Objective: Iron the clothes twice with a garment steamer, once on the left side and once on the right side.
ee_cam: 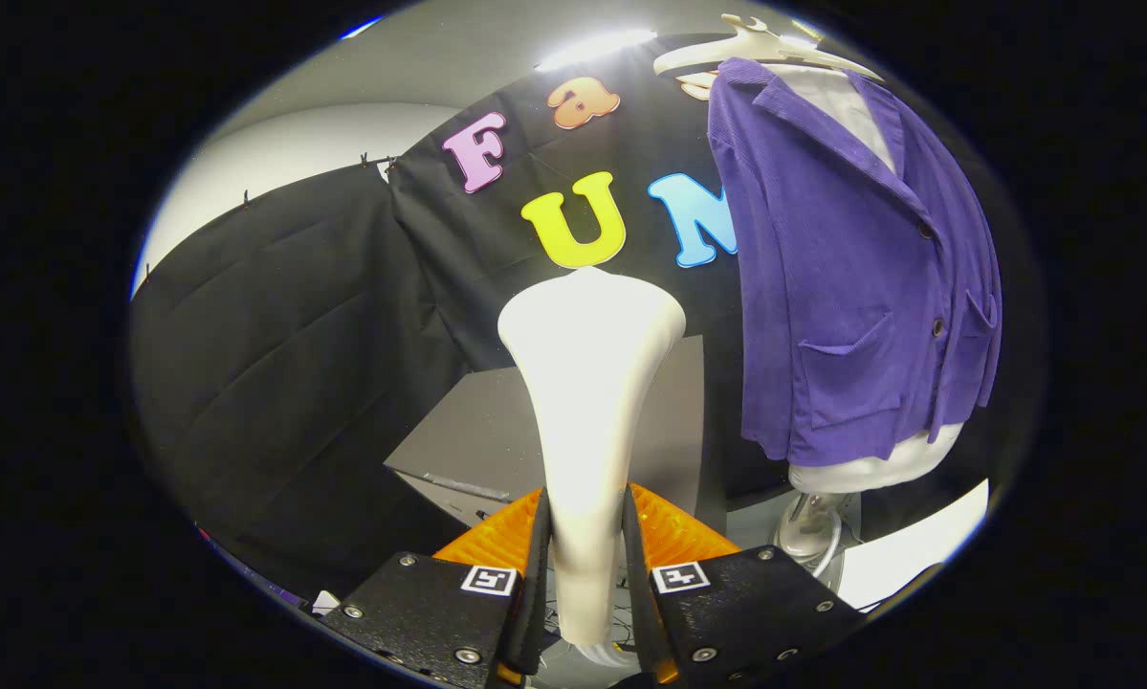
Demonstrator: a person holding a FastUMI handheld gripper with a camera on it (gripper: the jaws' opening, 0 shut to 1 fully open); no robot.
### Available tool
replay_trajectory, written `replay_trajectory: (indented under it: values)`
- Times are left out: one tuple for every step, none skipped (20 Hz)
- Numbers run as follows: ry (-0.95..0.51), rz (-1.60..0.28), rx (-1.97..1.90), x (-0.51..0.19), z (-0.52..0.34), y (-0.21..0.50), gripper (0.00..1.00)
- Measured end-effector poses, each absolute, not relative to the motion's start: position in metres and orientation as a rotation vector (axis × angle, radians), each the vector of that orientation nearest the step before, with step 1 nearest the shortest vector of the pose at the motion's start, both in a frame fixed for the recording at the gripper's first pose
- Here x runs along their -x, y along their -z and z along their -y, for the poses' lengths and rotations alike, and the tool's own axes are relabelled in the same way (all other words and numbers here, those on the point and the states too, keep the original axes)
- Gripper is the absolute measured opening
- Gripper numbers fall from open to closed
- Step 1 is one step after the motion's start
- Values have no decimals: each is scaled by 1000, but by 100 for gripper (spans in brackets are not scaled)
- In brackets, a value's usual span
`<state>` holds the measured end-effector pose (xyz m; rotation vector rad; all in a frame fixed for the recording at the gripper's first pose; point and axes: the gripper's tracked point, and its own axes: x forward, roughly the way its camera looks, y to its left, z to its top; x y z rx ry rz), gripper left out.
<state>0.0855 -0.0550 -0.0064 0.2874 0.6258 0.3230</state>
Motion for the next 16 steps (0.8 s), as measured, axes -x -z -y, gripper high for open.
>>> replay_trajectory:
  values:
    - [-317,-619,-285,-71,59,9,37]
    - [-310,-616,-284,-60,63,12,38]
    - [-305,-616,-285,-48,66,18,37]
    - [-299,-613,-290,-39,68,21,37]
    - [-295,-609,-291,-29,70,26,37]
    - [-292,-610,-289,-24,71,28,37]
    - [-300,-615,-284,-15,70,34,37]
    - [-305,-621,-288,-5,70,38,37]
    - [-309,-629,-287,4,71,43,37]
    - [-304,-633,-288,9,73,45,37]
    - [-298,-633,-288,13,75,46,37]
    - [-296,-633,-290,16,76,46,37]
    - [-297,-632,-295,19,76,45,37]
    - [-300,-628,-299,19,76,41,37]
    - [-298,-619,-300,19,77,35,37]
    - [-292,-606,-298,16,80,28,37]
